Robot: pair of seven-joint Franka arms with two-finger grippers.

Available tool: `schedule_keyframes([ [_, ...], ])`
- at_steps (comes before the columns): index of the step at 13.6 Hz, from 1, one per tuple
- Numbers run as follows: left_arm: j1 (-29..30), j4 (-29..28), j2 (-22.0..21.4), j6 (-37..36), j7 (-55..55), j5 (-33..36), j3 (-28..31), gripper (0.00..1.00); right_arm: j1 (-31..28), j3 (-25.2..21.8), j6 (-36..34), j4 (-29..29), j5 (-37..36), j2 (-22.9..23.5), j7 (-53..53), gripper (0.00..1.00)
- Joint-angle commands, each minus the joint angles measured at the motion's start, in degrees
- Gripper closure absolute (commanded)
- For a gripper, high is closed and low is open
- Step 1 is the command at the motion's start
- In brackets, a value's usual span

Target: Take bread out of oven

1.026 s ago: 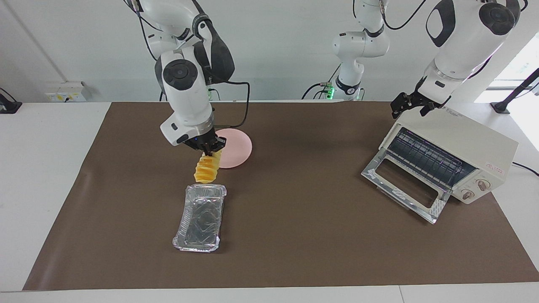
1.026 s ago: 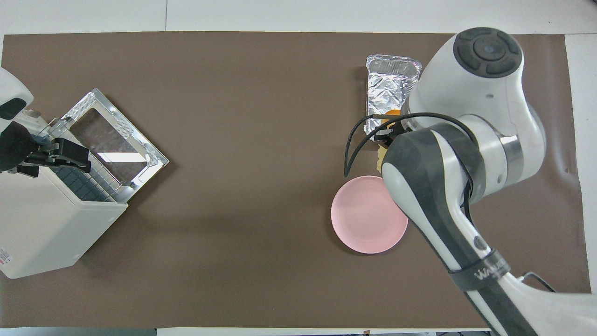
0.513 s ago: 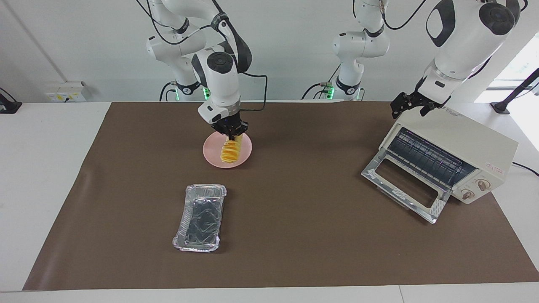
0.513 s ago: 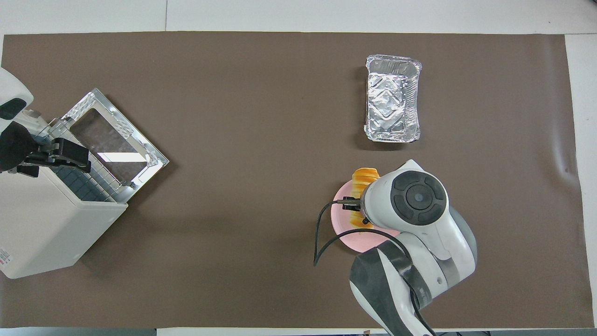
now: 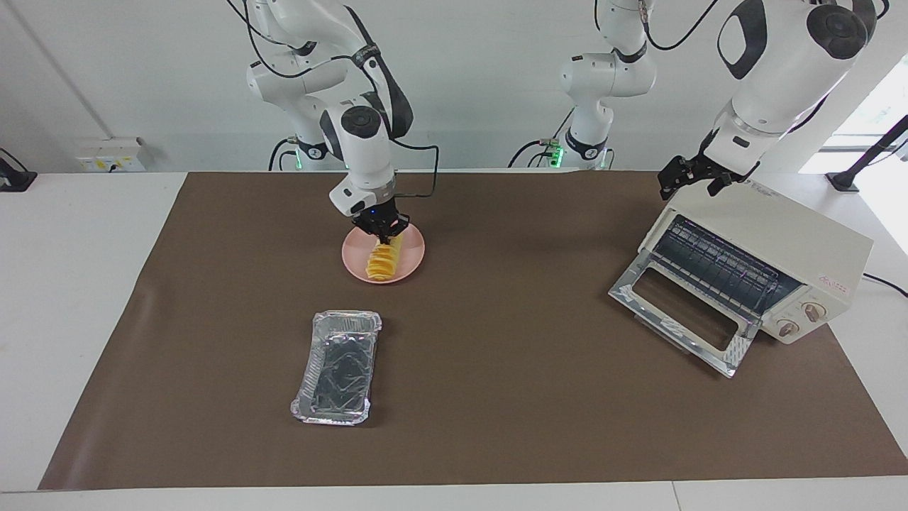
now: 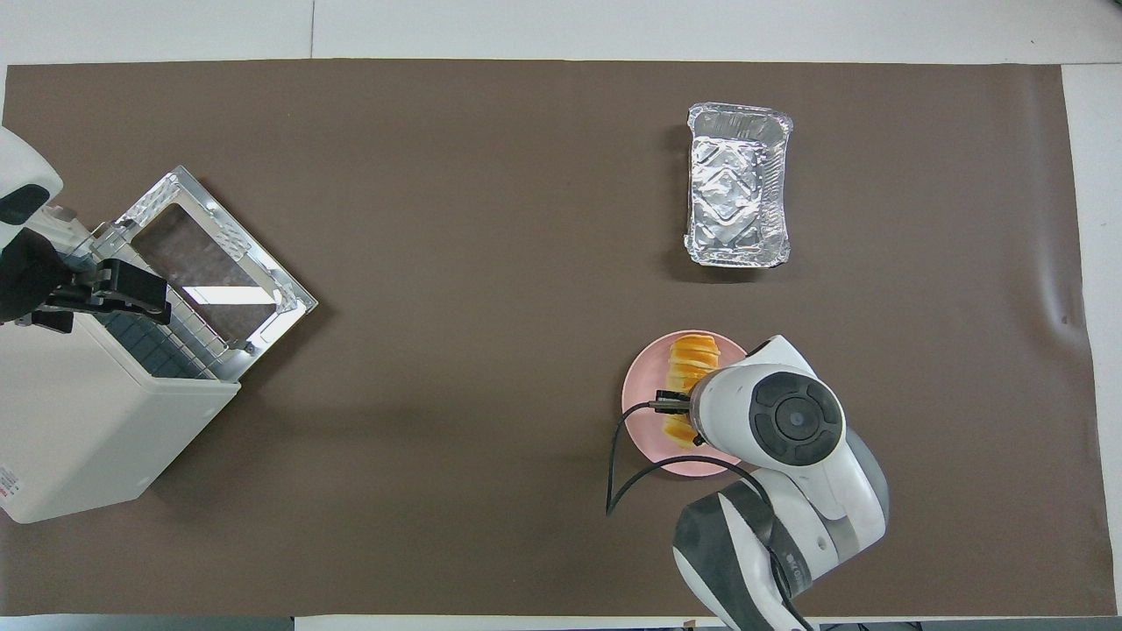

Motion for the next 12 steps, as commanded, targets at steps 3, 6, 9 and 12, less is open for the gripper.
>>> schedule_keyframes([
  [3,0.3,0.59,-0.26,-0.31,-0.01,0.28,-0.17,0.0,-0.61,0.25,-0.19,0.64,0.34,-0.43,-0.39,0.0],
  [6,0.3,0.59,-0.26,-0.31,-0.01,0.28,-0.17,0.0,-2.53,-0.53,-8.16,8.44,0.42,0.27,-0.39,0.0],
  [9,0.3,0.59,-0.26,-0.31,-0.01,0.28,-0.17,0.0,-12.27,-0.54,-17.74,20.83,0.42,1.86,-11.22,0.0],
  [12,0.3,0.59,-0.26,-0.31,-0.01,0.28,-0.17,0.0,-19.31,-0.54,-26.88,28.23,0.6,1.51,-26.1,0.0],
])
